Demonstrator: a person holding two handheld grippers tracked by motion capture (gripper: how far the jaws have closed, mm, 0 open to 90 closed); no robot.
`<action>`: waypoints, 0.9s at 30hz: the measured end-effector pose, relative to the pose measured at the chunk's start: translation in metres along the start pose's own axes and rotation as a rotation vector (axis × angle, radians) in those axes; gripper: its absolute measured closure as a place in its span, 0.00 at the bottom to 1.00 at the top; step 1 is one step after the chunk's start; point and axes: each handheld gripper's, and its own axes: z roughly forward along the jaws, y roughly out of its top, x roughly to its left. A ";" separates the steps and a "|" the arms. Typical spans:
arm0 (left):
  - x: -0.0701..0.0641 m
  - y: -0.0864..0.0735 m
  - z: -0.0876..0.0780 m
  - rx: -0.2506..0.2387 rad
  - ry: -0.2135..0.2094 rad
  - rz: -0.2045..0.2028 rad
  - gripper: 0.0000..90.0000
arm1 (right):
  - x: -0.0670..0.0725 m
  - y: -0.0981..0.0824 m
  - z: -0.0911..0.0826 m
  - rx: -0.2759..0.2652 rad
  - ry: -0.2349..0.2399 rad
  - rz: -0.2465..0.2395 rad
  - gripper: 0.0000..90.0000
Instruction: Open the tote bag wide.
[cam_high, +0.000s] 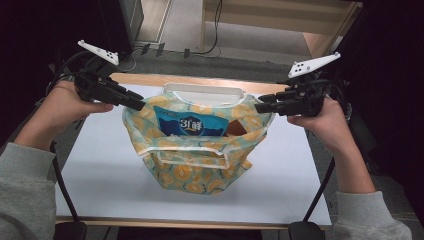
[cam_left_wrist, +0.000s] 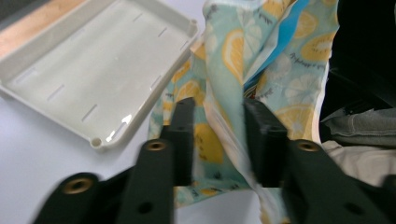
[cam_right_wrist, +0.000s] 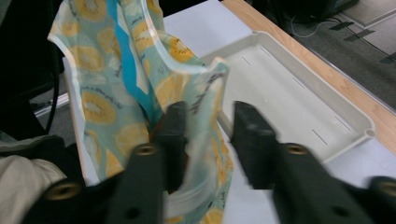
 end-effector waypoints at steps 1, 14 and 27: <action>0.001 -0.002 0.001 0.002 -0.001 -0.003 0.83 | 0.000 0.000 0.000 0.000 0.000 0.000 0.86; 0.010 -0.018 0.020 -0.020 -0.009 -0.037 0.98 | -0.006 -0.018 0.017 0.018 -0.018 0.031 1.00; 0.024 -0.031 0.037 -0.045 -0.022 -0.076 0.98 | -0.017 -0.034 0.035 0.015 -0.023 0.046 0.99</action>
